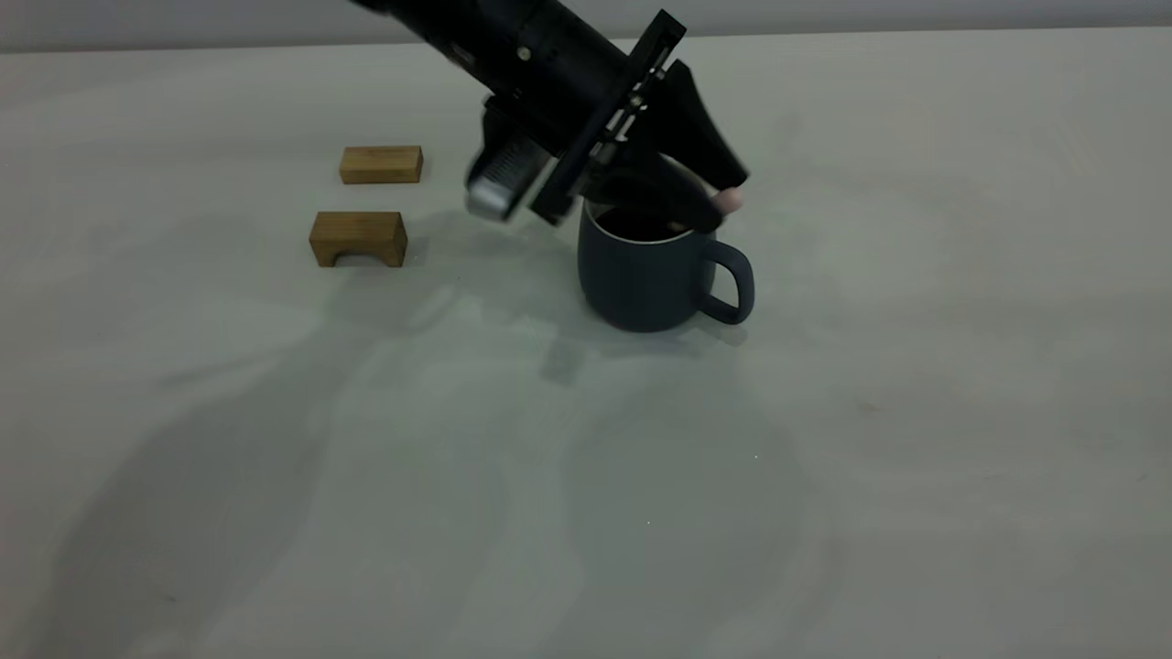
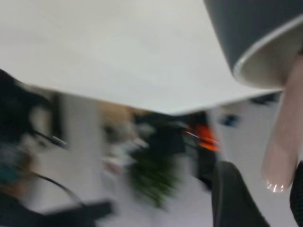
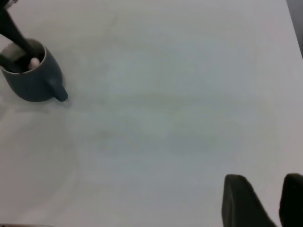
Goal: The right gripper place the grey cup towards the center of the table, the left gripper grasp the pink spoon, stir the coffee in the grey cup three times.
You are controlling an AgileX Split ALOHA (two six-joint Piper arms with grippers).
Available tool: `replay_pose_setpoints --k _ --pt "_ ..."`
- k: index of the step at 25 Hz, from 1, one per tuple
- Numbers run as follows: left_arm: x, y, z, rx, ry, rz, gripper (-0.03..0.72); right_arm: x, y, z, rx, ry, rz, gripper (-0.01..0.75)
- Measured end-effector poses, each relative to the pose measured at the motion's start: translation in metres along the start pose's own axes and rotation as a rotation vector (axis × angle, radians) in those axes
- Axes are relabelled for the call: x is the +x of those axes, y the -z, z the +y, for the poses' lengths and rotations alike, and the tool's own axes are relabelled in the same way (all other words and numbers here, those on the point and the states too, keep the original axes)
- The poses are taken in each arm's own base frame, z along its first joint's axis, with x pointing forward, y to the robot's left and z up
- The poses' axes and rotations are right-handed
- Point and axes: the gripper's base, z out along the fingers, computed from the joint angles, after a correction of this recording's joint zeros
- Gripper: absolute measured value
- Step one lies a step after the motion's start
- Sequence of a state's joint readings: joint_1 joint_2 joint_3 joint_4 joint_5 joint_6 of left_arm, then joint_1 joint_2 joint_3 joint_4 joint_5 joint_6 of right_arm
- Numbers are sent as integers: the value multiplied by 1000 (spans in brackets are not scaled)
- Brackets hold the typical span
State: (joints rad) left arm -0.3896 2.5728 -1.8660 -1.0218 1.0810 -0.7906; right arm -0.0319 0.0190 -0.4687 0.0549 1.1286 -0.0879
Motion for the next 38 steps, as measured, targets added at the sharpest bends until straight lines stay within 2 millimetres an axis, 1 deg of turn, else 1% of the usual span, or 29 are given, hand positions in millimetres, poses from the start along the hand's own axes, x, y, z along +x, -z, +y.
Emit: replay_pose_setpoints --k 2,4,5,7,10,12,13,15,17,19,21,22,23,26,27,29,31,33,35,37,38 --pt "10 18 -1 -110 -119 -107 380 0 0 0 0 0 0 240" --pt "27 44 -6 -176 -233 -230 380 0 0 0 0 0 0 240" --pt "34 57 -10 -193 -284 -302 380 0 0 0 0 0 0 240" --pt "54 85 -16 -202 -373 -428 380 0 0 0 0 0 0 240" --pt "84 124 -17 -217 -476 -599 380 0 0 0 0 0 0 240" --pt "105 151 -15 -241 -582 -712 380 0 0 0 0 0 0 240" --pt "114 163 -13 -275 -660 -770 380 0 0 0 0 0 0 240" --pt "138 190 -8 -355 -868 -862 380 0 0 0 0 0 0 240" --pt "158 209 1 -441 -1072 -900 380 0 0 0 0 0 0 240" --pt "179 222 14 -520 -1259 -903 380 0 0 0 0 0 0 240" --pt "190 230 29 -576 -1338 -900 380 0 0 0 0 0 0 240" --pt "196 236 38 -583 -1342 -913 381 0 0 0 0 0 0 240" --pt "197 239 48 -598 -1323 -918 381 0 0 0 0 0 0 240" --pt "207 252 85 -629 -1250 -963 381 0 0 0 0 0 0 240" --pt "207 252 98 -646 -1222 -963 381 0 0 0 0 0 0 240" --pt "215 254 129 -657 -1187 -975 381 0 0 0 0 0 0 240" --pt "219 248 163 -674 -1168 -955 381 0 0 0 0 0 0 240" --pt "227 244 198 -663 -1163 -955 381 0 0 0 0 0 0 240" --pt "230 237 229 -658 -1158 -945 381 0 0 0 0 0 0 240" --pt "232 234 257 -631 -1146 -957 381 0 0 0 0 0 0 240" --pt "230 231 269 -619 -1124 -951 381 0 0 0 0 0 0 240"
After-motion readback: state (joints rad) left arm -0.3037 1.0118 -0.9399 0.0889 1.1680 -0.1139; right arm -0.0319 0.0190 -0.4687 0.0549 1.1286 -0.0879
